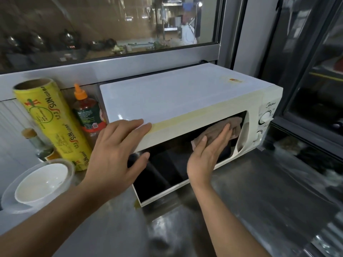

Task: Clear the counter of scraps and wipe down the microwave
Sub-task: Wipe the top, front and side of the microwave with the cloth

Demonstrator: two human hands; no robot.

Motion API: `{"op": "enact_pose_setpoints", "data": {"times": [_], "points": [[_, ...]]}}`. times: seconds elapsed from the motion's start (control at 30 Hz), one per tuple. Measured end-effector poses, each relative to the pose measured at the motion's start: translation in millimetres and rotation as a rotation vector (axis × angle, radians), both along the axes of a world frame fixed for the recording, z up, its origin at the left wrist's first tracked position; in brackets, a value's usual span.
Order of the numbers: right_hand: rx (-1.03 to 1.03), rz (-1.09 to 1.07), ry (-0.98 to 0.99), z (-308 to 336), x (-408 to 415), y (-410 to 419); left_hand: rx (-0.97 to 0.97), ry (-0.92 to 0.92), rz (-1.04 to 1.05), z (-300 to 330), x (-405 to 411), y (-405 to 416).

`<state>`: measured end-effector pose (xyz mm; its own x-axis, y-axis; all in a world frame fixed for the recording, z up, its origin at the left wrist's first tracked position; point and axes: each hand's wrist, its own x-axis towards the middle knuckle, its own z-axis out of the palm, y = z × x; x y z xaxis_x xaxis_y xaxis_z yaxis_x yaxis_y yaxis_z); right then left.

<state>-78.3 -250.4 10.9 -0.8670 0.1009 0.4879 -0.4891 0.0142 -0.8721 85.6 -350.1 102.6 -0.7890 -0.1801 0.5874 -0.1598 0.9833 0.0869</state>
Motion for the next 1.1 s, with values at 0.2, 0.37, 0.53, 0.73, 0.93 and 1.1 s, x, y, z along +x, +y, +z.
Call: {"op": "enact_pose_setpoints", "data": {"times": [0.2, 0.37, 0.53, 0.73, 0.93, 1.1], "points": [[0.026, 0.0, -0.367, -62.3, 6.5, 8.4, 0.018, 0.023, -0.003, -1.3, -1.2, -0.5], [0.028, 0.054, -0.487, -38.3, 11.8, 5.9, 0.02, -0.012, 0.002, 1.4, 1.6, 1.1], [-0.028, 0.139, -0.216, 23.0, 46.0, -6.9, 0.075, -0.058, -0.028, 4.4, 18.5, -5.9], [0.122, 0.068, 0.057, 0.0, 60.8, -18.6, 0.066, -0.048, -0.004, -15.1, 28.8, -8.6], [0.165, 0.096, -0.166, -61.4, 77.6, -17.8, 0.032, -0.048, -0.027, -14.3, 28.7, -12.3], [0.169, 0.143, -0.401, -54.9, 92.4, -13.6, 0.043, -0.086, -0.074, -7.8, 33.8, -14.5]]}}
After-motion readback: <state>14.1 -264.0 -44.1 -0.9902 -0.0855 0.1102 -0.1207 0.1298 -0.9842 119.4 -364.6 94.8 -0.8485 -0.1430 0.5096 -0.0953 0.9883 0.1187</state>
